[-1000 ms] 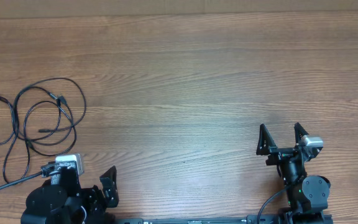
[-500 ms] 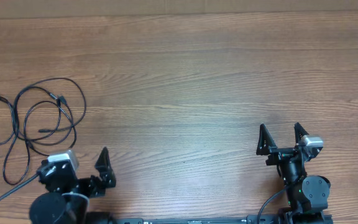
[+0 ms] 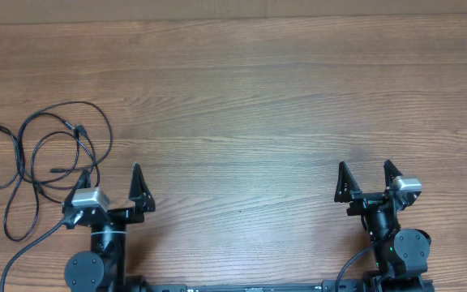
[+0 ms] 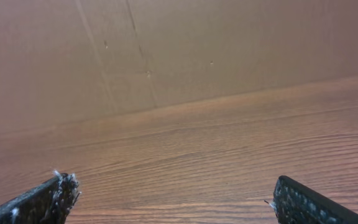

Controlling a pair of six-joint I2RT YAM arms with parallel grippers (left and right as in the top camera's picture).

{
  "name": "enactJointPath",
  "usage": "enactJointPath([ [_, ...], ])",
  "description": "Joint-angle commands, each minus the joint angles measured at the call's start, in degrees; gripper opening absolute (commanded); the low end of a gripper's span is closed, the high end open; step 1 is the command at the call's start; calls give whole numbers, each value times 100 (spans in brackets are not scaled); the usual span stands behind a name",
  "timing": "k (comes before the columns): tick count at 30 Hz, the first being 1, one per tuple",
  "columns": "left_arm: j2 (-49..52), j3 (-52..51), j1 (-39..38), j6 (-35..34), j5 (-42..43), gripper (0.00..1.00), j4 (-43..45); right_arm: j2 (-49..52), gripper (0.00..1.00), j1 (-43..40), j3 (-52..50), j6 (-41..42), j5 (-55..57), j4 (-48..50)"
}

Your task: Untangle cables

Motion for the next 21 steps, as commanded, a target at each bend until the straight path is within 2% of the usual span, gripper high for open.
enactJointPath([
  [1,-76,-540,42,214,48,100,964,-46,100,28,-61,-2,-26,37],
  [6,-76,-1451,42,389,52,100,2796,-46,100,28,-59,0,-26,37],
  [11,-76,-1423,42,522,90,99,2162,-46,100,28,-59,-2,-26,37],
  [16,-76,-1423,42,518,136,100,737,-46,100,28,-61,-2,-26,37],
  [21,-76,-1421,39,391,216,100,643,-46,100,28,-59,0,-26,37],
])
